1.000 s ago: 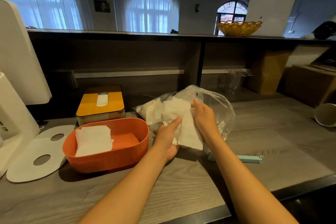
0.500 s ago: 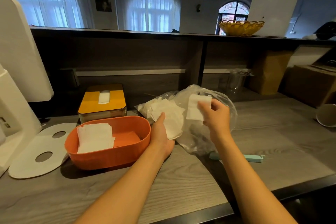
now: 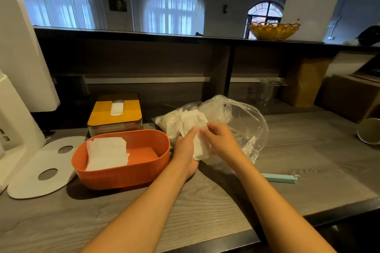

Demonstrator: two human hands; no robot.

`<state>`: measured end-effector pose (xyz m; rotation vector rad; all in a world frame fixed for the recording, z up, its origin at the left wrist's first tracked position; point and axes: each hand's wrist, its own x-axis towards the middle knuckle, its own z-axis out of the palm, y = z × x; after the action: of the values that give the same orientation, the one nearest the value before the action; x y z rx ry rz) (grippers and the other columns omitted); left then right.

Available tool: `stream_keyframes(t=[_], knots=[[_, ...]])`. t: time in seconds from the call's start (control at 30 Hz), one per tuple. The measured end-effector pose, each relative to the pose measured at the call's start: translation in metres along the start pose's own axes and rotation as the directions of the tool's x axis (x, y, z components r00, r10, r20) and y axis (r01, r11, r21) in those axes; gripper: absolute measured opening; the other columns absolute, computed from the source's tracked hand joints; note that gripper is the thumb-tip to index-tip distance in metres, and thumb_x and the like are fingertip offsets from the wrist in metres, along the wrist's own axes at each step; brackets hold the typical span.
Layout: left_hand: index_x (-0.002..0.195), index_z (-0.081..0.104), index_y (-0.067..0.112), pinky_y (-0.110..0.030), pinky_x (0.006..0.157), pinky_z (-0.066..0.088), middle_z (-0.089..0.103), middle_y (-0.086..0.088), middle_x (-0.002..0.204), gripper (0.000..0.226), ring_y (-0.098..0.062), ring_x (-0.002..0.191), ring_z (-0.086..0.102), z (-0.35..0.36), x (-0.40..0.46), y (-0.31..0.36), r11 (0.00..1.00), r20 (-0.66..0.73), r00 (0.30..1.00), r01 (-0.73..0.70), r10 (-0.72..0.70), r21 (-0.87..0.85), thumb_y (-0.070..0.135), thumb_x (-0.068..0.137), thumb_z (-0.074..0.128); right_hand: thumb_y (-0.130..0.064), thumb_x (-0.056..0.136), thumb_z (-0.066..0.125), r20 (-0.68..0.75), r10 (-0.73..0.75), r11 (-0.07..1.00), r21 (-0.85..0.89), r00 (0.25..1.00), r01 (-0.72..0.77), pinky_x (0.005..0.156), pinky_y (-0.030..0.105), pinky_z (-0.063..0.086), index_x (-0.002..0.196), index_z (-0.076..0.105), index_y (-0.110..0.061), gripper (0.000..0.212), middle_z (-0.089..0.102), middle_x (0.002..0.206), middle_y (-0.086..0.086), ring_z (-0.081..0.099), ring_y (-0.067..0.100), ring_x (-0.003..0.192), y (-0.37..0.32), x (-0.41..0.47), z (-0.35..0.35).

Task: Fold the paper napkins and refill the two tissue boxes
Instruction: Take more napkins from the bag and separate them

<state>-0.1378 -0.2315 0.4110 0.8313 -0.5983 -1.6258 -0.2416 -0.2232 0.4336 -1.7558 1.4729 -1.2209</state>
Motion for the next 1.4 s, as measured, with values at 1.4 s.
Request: stream_keyframes(t=[1.4], knots=[[0.131, 0.058, 0.016, -0.047, 0.098, 0.052, 0.071, -0.017, 0.12, 0.057, -0.033, 0.109, 0.069, 0.002, -0.017, 0.01, 0.995, 0.248, 0.964, 0.104, -0.099, -0.008, 0.054, 0.089, 0.055, -0.03, 0.09, 0.073, 0.006, 0.161, 0.976, 0.15, 0.987, -0.16, 0.05, 0.023, 0.045, 0.095, 0.071, 0.003, 0.033, 0.073, 0.083, 0.018, 0.067, 0.019, 0.063, 0.0, -0.004, -0.024]])
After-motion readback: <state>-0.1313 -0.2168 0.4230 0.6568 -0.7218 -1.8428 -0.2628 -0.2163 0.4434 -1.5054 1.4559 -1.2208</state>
